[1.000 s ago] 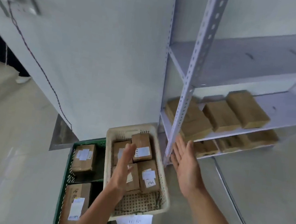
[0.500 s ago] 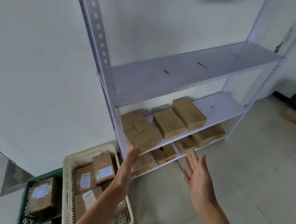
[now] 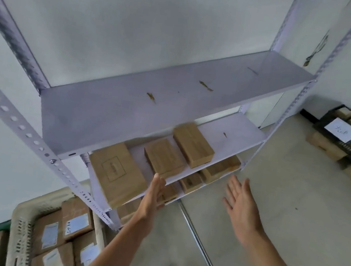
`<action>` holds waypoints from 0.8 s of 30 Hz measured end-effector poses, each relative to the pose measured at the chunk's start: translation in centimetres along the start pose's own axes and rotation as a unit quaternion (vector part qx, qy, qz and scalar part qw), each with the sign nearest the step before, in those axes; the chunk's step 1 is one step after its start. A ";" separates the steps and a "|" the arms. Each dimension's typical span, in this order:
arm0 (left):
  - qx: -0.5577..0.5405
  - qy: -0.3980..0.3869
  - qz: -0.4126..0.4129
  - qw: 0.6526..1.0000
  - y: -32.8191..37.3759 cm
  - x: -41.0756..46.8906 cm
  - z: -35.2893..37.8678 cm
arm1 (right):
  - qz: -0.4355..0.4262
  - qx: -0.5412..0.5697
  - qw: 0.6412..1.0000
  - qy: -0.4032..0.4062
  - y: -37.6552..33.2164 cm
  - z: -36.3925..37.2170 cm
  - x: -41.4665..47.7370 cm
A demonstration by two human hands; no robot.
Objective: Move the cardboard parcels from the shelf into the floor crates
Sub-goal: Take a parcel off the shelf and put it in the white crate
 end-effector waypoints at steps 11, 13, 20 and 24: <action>-0.008 0.063 -0.004 0.998 1.3 11.4 5.7 | 0.039 -0.033 0.999 -0.010 -4.8 -6.3 14.1; -0.017 0.093 -0.017 0.995 1.1 14.0 6.8 | 0.049 -0.040 0.998 -0.022 -4.9 -7.8 17.5; -0.063 0.176 -0.068 0.980 -0.7 22.6 13.4 | 0.121 -0.110 0.983 -0.082 -4.2 -15.3 29.3; -0.072 0.205 -0.083 0.973 -0.9 25.9 15.9 | 0.155 -0.150 0.970 -0.115 -3.4 -17.9 35.8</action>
Point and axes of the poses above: each hand's wrist, its own x-axis towards the middle knuckle, its own z-axis out of the palm, y = z × x, the point moved 2 cm from there along x, towards the middle knuckle, and after that the axes turned 1 degree about -y, right-handed, at the moved point
